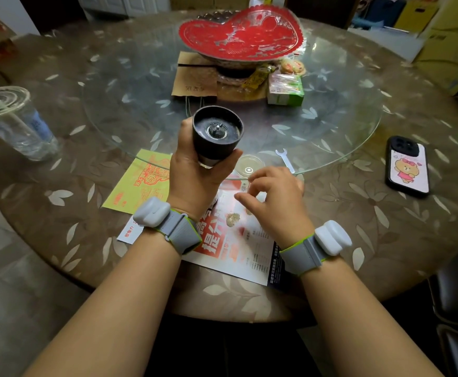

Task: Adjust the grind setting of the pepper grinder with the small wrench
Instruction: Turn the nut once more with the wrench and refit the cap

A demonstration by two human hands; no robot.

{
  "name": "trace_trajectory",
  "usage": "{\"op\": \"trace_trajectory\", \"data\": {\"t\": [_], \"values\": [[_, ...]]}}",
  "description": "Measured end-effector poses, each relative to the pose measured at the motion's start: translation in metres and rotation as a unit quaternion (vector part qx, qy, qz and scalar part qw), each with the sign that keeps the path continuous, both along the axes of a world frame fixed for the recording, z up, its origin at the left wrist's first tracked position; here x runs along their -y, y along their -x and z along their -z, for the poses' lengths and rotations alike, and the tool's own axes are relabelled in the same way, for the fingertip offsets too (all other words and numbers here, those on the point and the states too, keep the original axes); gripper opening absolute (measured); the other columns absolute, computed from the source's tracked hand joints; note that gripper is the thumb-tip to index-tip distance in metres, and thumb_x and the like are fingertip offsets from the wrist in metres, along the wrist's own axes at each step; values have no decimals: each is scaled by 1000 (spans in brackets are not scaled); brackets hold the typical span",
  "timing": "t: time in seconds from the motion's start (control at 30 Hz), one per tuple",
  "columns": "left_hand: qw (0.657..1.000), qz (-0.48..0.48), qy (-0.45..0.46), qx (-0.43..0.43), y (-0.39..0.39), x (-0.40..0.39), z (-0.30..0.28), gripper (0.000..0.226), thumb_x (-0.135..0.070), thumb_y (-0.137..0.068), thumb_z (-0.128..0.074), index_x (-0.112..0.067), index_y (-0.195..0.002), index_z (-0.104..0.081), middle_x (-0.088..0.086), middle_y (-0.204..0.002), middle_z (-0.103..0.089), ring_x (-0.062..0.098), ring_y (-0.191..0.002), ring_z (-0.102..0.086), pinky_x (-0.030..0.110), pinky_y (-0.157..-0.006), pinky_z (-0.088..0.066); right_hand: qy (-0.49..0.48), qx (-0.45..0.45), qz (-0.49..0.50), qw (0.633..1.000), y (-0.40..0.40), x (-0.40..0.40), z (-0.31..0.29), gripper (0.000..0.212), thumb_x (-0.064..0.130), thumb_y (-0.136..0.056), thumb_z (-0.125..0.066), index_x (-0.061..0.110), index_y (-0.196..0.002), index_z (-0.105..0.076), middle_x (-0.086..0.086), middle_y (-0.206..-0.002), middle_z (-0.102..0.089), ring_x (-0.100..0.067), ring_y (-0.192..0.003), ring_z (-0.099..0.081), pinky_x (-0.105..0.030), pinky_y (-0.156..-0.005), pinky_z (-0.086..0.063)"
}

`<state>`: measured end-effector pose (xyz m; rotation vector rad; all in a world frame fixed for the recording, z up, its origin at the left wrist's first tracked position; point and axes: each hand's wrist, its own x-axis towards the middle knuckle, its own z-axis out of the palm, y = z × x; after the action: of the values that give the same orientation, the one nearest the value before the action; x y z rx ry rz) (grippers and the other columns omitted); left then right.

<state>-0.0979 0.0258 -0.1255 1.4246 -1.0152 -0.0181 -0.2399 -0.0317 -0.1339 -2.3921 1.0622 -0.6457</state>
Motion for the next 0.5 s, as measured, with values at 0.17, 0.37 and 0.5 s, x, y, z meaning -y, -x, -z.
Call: {"op": "trace_trajectory", "data": {"t": [0.17, 0.37, 0.5], "values": [[1000, 9, -4, 19, 3, 0, -1, 57, -42, -72, -73, -29, -116, -40, -23, -102, -55, -14, -90, -56, 6, -79, -43, 2, 18, 17, 1000, 8, 6, 6, 8, 26, -77, -74, 26, -70, -70, 9, -108, -64, -16, -116, -47, -25, -81, -12], [999, 15, -4, 34, 5, -1, 0, 59, -43, -72, -73, -27, -118, -39, -24, -103, -54, -17, -91, -55, 5, -80, -42, -10, 9, 58, 998, 17, 20, 6, 20, 42, -80, -71, 26, -68, -74, 10, -106, -66, -14, -114, -47, -30, -85, -17], [999, 10, -8, 44, 6, 0, 1, 61, -43, -72, -72, -27, -120, -38, -25, -103, -53, -19, -90, -54, 5, -80, -42, -16, -6, 67, 998, 17, 30, 5, 35, 25, -79, -71, 25, -114, -68, 2, -123, -59, -25, -123, -44, -34, -93, -26]]}}
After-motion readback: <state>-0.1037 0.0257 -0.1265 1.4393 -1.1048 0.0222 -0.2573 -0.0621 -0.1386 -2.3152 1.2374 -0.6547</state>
